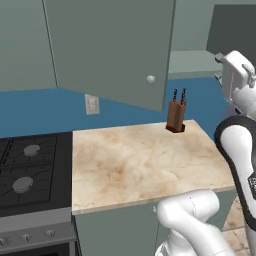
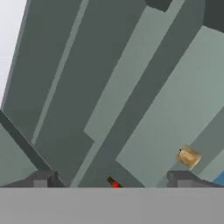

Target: Get the candle and the beer from the cabinet and move them to the dining counter.

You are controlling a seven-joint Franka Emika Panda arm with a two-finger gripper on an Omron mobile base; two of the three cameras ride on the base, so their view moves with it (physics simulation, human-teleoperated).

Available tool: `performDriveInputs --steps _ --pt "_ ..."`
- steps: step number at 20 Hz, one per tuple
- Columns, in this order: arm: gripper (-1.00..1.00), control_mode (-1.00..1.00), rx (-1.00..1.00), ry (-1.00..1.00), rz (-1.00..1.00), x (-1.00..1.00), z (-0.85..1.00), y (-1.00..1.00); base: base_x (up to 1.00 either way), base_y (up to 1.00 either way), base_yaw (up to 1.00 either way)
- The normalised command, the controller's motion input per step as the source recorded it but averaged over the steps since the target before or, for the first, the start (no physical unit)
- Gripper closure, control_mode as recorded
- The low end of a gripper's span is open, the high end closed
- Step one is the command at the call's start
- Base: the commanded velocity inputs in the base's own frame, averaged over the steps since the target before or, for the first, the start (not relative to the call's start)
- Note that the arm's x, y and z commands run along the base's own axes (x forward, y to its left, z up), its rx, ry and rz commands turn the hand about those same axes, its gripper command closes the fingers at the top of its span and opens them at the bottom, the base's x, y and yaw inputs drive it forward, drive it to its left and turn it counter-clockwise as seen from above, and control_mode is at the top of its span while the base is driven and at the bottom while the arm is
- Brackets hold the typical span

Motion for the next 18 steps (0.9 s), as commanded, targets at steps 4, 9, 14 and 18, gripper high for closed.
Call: performDriveInputs --steps 4,9,14,18 --pt "-1.00 -1.00 0.24 0.12 0.33 0.76 -0.39 -0.30 0.00 0.00 0.00" --pt "-1.00 -1.00 0.13 0.24 0.24 0.90 -0.19 0.05 0.00 0.00 0.00" --pt "-1.00 -1.00 0.01 0.24 0.27 0.63 -0.11 0.31 0.00 0.00 0.00" --pt "-1.00 -1.00 0.00 0.21 0.32 0.53 -0.14 0.38 0.00 0.00 0.00"
